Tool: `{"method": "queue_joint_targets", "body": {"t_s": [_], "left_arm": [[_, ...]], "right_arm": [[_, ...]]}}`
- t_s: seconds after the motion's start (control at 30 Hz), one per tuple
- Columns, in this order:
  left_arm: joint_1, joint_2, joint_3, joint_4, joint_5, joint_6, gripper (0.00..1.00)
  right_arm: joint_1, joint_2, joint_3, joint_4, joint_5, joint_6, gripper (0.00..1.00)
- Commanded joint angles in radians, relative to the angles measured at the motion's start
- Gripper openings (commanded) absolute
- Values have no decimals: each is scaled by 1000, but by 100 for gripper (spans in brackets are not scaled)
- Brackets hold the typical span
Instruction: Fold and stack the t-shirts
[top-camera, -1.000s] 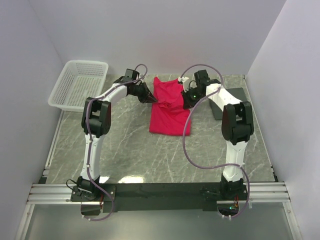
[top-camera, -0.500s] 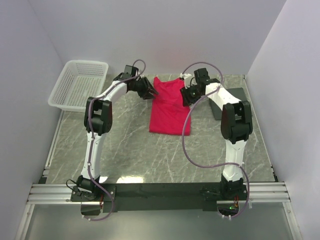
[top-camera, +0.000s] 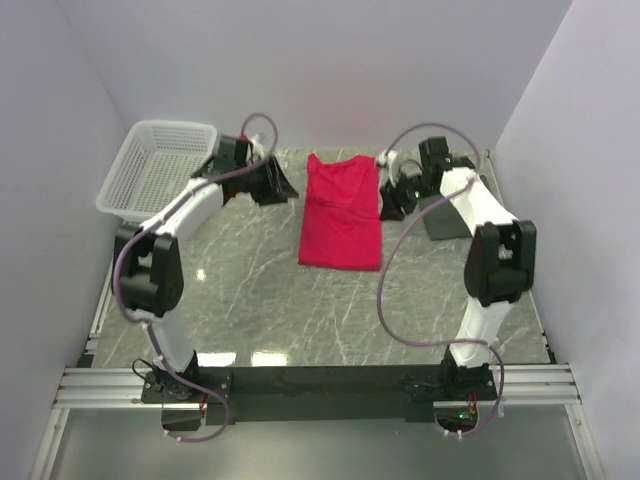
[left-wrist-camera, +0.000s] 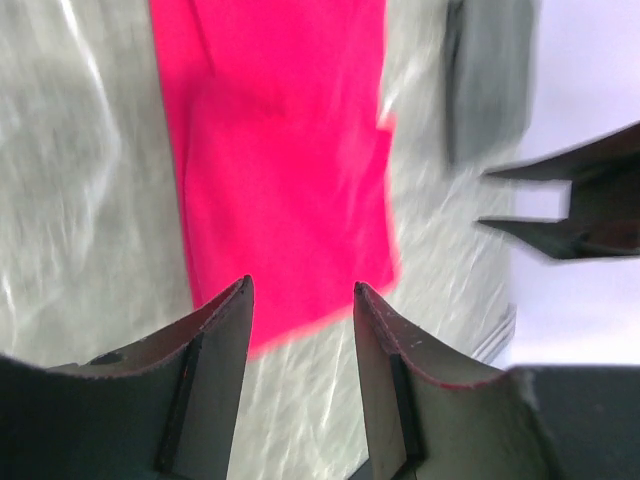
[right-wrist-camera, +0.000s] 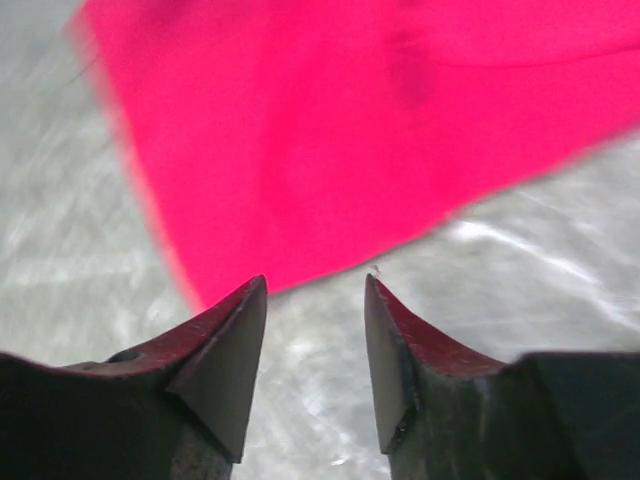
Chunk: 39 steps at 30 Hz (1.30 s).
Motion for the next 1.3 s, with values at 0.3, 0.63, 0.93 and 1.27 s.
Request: {"method": "queue_joint_targets", "body": {"t_s": [0.3,0.63,0.93,1.27], "left_arm": [[-168,-164,-433,94,-128,115,49],[-186,-79,-363,76,-170,187,49],[-196,24,-283,59,-165,216,45],[-200,24,-298,48,-106,228,23]], "right_arm": [[94,-306,-454,-3,-4,-365,59],[125,-307,-565,180,73,-26,58],[68,-318,-586,223,29,201,57],[12,-261,-567,216,21,309,56]]}}
